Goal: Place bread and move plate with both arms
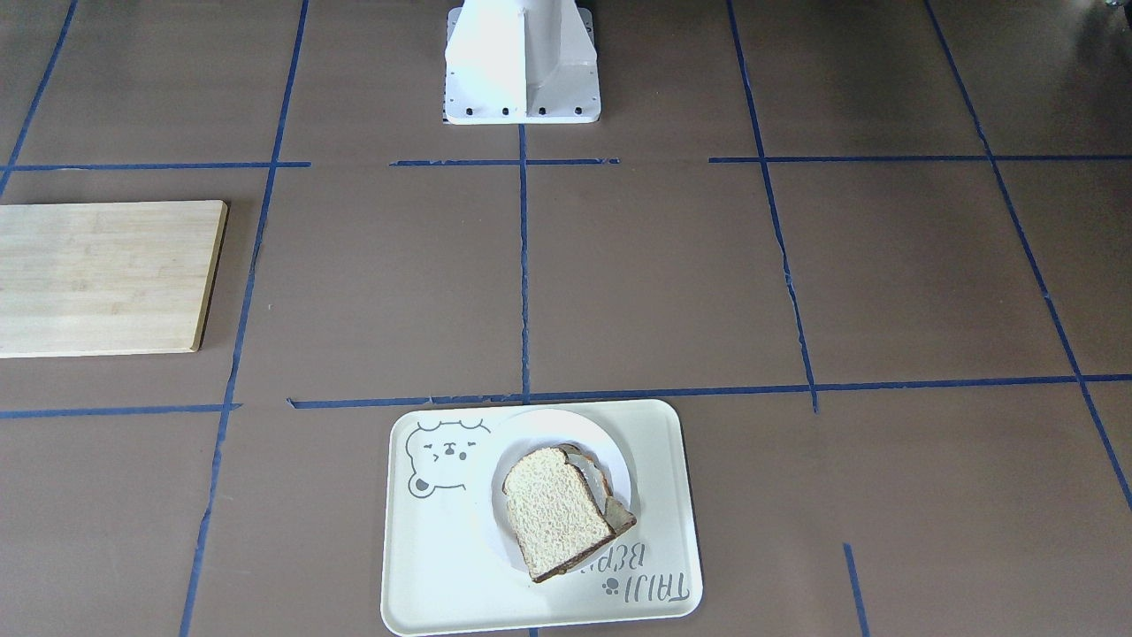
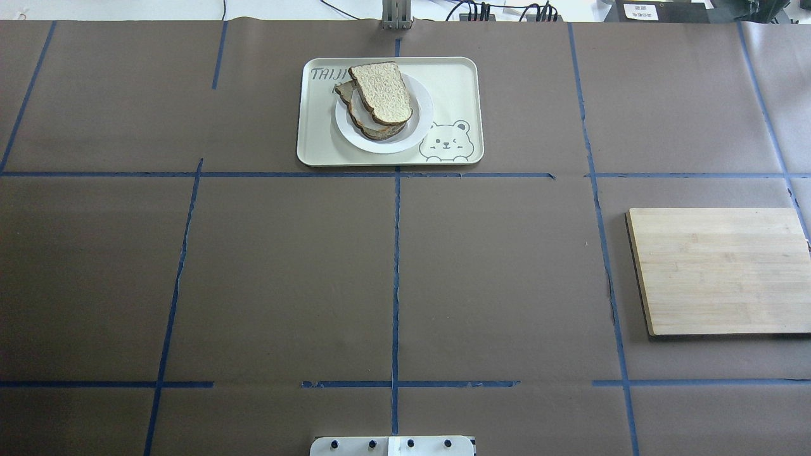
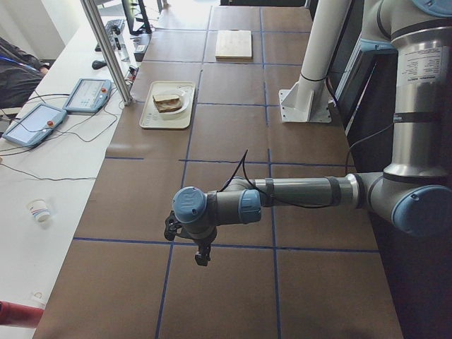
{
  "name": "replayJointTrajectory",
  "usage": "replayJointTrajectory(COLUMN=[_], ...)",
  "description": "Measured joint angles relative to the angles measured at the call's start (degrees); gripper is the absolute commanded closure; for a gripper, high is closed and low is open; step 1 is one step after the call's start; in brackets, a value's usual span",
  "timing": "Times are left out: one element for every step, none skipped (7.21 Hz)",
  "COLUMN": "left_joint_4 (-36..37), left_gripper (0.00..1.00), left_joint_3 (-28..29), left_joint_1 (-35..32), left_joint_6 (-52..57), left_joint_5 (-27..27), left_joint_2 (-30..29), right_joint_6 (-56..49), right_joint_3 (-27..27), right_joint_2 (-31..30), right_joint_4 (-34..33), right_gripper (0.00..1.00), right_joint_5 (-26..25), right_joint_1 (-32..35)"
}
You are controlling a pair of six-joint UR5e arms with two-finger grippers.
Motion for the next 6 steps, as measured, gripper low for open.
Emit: replayJointTrajectory(left_joint_4=[0.02, 0.0, -0.01, -0.02, -0.01, 0.03], left_gripper=[0.0, 0.0, 0.0, 0.0, 0.0, 0.0], left_joint_3=[-0.07, -0.1, -0.12, -0.11, -0.08, -0.08], left_joint_1=[0.0, 0.0, -0.03, -0.06, -0.07, -0.08], left_joint_6=[-0.02, -0.03, -0.03, -0.04, -0.04, -0.04], left_joint_5=[0.11, 0.25, 0.36, 0.43, 0.46, 0.46], left_joint_2=[-0.01, -0.05, -0.07, -0.08, -0.08, -0.08], right_joint_6=[-0.01, -0.01, -0.03, -0.05, -0.03, -0.02], right_joint_3=[0.0, 0.0, -0.01, -0.02, -0.02, -0.03], right_joint_2=[0.0, 0.0, 0.0, 0.0, 0.0, 0.02], right_joint_4=[0.02, 0.06, 0.06, 0.03, 0.03, 0.08], right_gripper=[0.0, 0.0, 0.0, 0.0, 0.0, 0.0], right_joint_5=[-0.04, -0.1, -0.15, -0.16, -0.19, -0.29], right_joint_1=[0.06, 0.16, 0.31, 0.49, 0.62, 0.77])
